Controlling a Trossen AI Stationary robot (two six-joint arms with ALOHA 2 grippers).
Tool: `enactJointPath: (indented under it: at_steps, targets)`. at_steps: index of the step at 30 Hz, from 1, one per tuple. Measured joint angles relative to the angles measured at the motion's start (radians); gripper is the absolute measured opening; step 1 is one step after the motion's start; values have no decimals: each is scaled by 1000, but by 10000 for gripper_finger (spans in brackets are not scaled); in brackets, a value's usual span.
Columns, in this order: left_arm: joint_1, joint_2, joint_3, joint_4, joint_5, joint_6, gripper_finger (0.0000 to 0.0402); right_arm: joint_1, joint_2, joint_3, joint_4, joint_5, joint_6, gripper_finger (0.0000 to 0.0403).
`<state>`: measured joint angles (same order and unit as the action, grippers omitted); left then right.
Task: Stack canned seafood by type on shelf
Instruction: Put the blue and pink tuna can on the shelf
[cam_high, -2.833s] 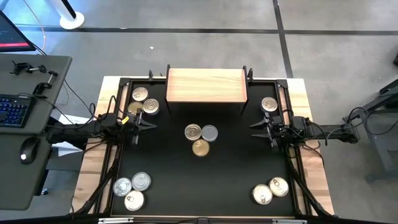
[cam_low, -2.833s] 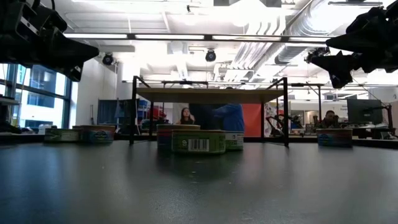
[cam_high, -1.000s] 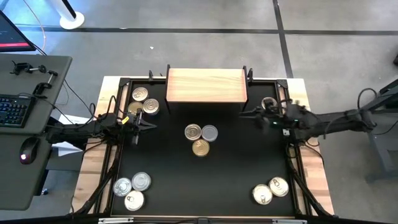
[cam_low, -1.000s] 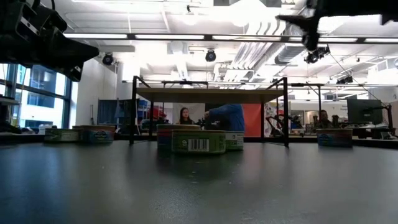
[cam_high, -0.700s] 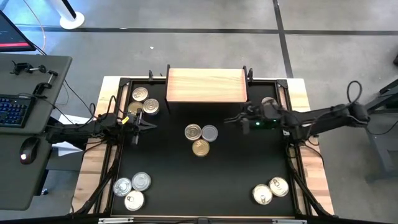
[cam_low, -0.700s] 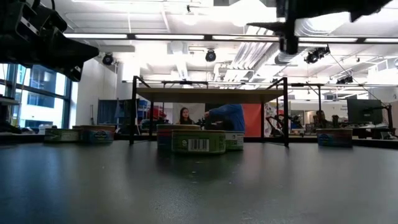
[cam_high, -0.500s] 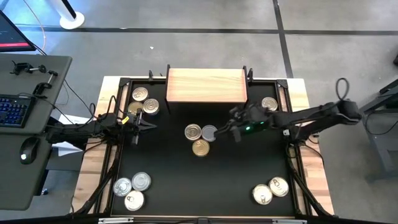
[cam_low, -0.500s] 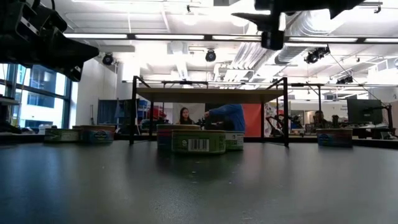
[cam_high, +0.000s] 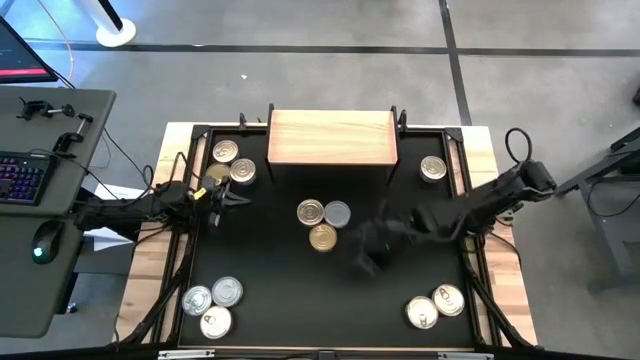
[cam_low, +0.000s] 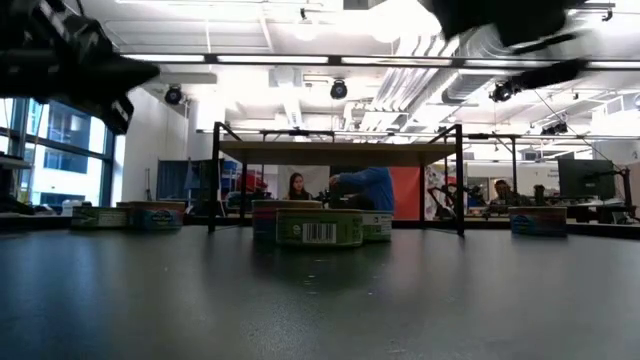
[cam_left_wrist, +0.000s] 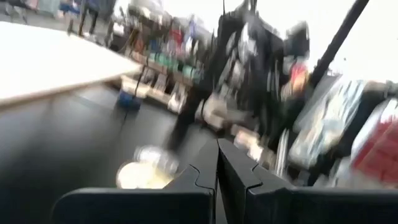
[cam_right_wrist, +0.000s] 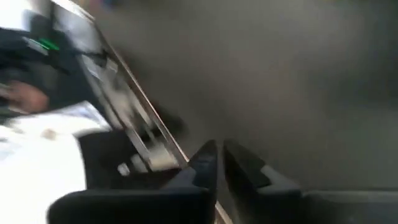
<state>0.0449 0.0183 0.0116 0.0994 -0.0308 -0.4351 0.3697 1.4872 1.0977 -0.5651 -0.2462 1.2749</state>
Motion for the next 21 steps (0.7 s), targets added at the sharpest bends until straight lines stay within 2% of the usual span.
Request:
enactJointPath:
  at_steps: [2,5,9,16,21]
  targets:
    - [0,12,0,86,-25,-74,0,81,0,1,-76,-2,105,16]
    - [-11,69,9,198,75,-107,0,183,2,1,-160,12,250,4]
    - [-55,217,72,191,94,-92,0,276,2,1,-224,-9,379,2]
    - [-165,621,254,150,106,53,0,374,75,1,-245,-223,392,0]
    - [-211,933,420,155,99,174,0,383,168,1,-216,-263,315,0]
